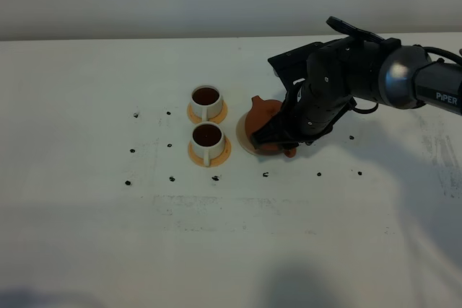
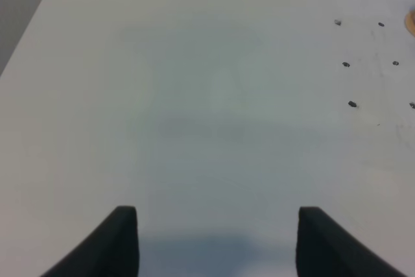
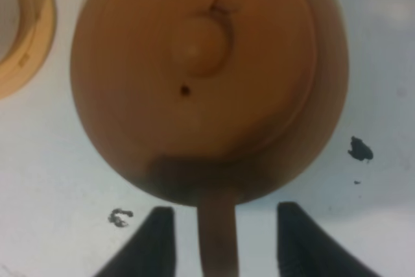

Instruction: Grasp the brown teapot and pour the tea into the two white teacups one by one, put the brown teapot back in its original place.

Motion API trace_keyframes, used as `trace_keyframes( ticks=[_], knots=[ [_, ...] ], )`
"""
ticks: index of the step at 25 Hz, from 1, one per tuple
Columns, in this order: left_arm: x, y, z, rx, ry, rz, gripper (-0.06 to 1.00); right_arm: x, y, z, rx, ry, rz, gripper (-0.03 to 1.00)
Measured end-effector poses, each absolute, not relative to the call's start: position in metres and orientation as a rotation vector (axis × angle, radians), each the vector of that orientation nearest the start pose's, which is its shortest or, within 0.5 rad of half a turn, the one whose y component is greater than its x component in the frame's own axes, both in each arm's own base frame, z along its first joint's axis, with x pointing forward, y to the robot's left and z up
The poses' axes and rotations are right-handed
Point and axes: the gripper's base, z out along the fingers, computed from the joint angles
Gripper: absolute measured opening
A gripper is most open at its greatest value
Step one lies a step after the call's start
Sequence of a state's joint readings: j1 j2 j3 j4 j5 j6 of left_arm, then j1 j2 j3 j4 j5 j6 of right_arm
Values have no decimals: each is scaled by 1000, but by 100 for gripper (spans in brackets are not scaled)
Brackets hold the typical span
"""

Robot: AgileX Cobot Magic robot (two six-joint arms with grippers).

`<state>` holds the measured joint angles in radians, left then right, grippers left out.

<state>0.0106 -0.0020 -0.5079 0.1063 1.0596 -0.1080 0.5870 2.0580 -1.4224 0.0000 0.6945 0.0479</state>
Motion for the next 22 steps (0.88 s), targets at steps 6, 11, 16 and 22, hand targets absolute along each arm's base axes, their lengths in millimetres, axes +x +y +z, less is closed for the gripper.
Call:
trace_keyframes(
  ticks=[6, 11, 16, 22],
  knots=[
    [-6, 8, 280, -126, 2025, 66, 50, 347, 231, 171, -757, 2713, 141, 46],
    [-6, 8, 280, -126, 2025, 66, 50, 336, 222, 213, -747, 2645, 155, 46],
    [-6, 8, 280, -126, 2025, 66, 50, 302, 197, 245, -763, 2588, 126, 46],
    [-6, 8, 280, -126, 2025, 66, 50, 248, 158, 265, -776, 2570, 95, 42]
  ],
)
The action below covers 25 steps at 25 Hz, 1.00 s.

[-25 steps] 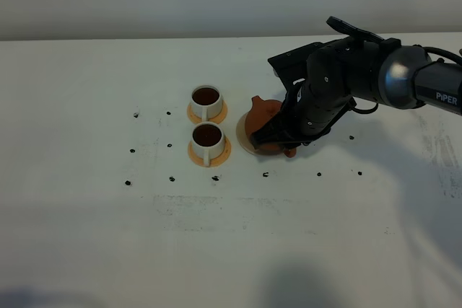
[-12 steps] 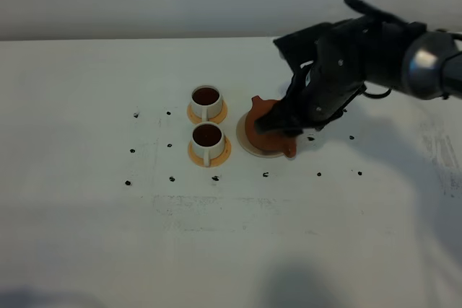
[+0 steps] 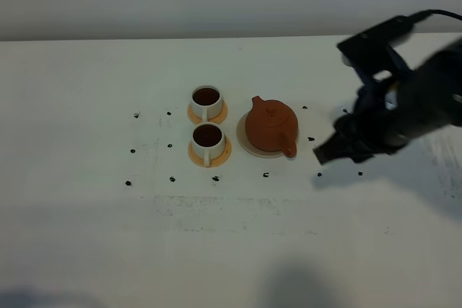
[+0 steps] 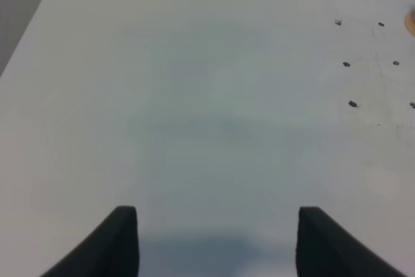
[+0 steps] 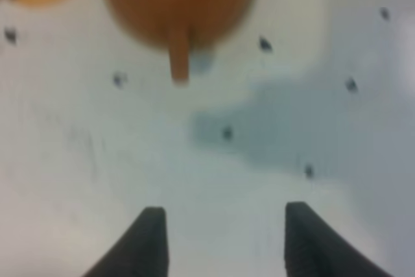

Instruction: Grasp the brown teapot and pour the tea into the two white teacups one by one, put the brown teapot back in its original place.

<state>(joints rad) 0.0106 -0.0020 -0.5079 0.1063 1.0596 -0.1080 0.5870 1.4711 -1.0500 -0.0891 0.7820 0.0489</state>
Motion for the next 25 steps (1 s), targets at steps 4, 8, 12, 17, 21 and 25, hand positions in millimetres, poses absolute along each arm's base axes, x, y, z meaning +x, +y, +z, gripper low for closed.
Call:
trace_keyframes(
  ticks=[4, 8, 12, 17, 21, 25],
  knots=[
    [-6, 8, 280, -126, 2025, 66, 50, 213, 134, 282, -776, 2610, 75, 37],
    [-6, 8, 280, -126, 2025, 66, 50, 193, 120, 296, -777, 2656, 51, 32],
    [-6, 8, 280, -126, 2025, 66, 50, 185, 115, 300, -778, 2676, 43, 26],
    [-6, 8, 280, -126, 2025, 66, 50, 175, 111, 299, -788, 2781, 40, 21],
    [-6, 8, 280, -126, 2025, 66, 50, 166, 109, 305, -774, 2792, 99, 20],
    [-6, 8, 280, -126, 2025, 66, 50, 155, 103, 316, -756, 2742, 139, 20]
  ],
)
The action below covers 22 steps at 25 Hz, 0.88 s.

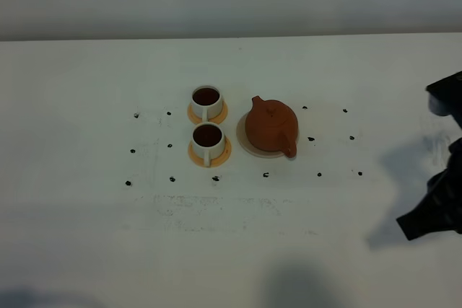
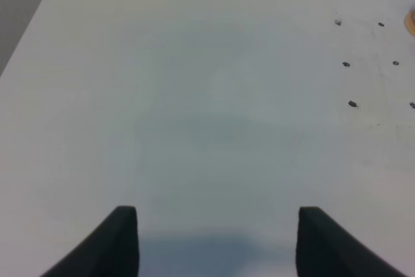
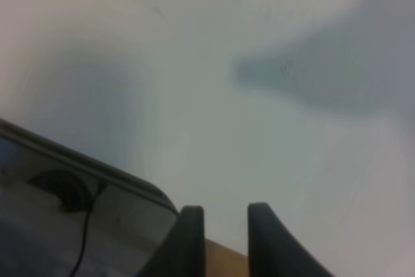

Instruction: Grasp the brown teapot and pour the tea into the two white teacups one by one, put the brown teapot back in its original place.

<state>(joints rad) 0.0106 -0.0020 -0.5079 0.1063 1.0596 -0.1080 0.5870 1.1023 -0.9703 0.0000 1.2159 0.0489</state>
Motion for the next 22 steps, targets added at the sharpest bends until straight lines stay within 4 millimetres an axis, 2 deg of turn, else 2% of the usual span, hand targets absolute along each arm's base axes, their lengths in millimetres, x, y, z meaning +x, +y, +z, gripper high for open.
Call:
trace_keyframes(
  ticks=[3, 5, 10, 14, 18, 22],
  knots=[
    [-6, 8, 280, -126, 2025, 66, 50, 137, 90, 322, -740, 2687, 148, 20],
    [-6, 8, 280, -126, 2025, 66, 50, 125, 77, 319, -701, 2673, 150, 19],
    [-6, 8, 280, -125, 2026, 66, 50, 95, 48, 285, -602, 2673, 196, 19],
    [-6, 8, 280, -125, 2026, 66, 50, 83, 33, 262, -569, 2549, 208, 19],
    [-6, 8, 280, -125, 2026, 66, 50, 74, 27, 269, -551, 2429, 200, 19],
    [-6, 8, 280, -125, 2026, 66, 50, 61, 23, 271, -485, 2425, 183, 19]
  ],
)
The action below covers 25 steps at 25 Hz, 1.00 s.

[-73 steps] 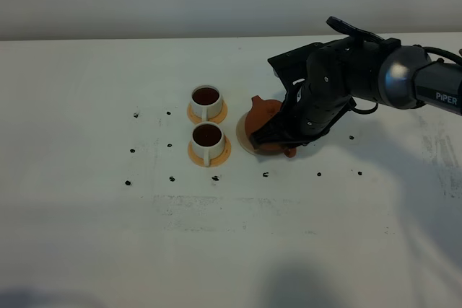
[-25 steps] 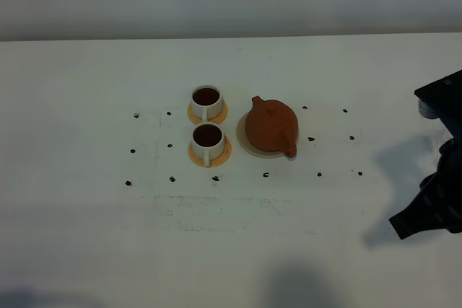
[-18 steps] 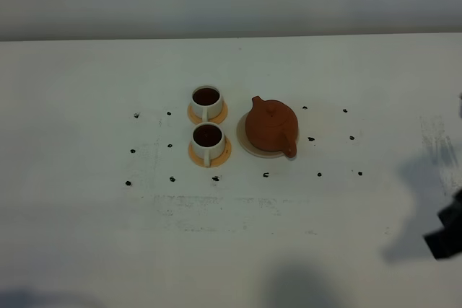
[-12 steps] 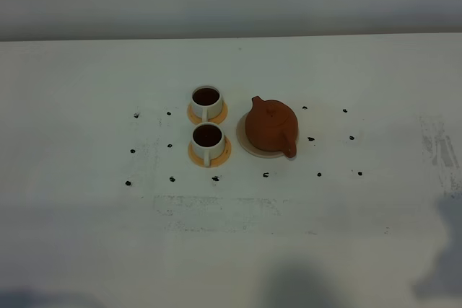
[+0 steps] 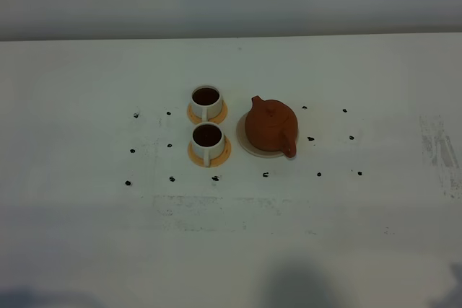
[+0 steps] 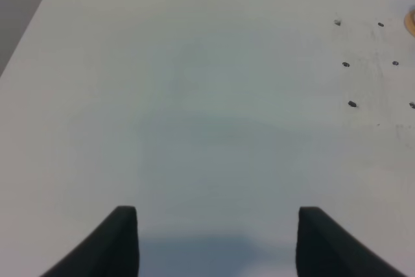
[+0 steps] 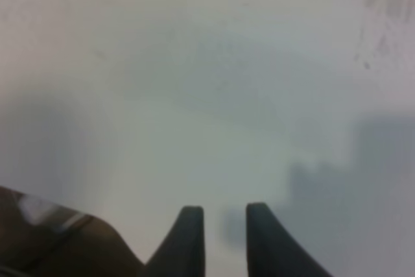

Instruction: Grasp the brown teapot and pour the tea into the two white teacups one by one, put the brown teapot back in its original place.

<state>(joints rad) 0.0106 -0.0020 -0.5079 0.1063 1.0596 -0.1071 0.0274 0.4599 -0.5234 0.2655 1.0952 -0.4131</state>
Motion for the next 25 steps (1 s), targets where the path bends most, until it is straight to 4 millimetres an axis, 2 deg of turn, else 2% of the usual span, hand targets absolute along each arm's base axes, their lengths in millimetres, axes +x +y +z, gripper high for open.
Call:
trace_keyframes(
  ticks=[8, 13, 25],
  knots=[
    [-6, 8, 280, -125, 2026, 66, 50, 36, 13, 274, -297, 2365, 85, 19],
    [-6, 8, 280, -125, 2026, 66, 50, 23, 13, 276, -211, 2283, 92, 19],
    [-6, 8, 280, -125, 2026, 66, 50, 17, 13, 276, -168, 2230, 108, 19]
  ],
)
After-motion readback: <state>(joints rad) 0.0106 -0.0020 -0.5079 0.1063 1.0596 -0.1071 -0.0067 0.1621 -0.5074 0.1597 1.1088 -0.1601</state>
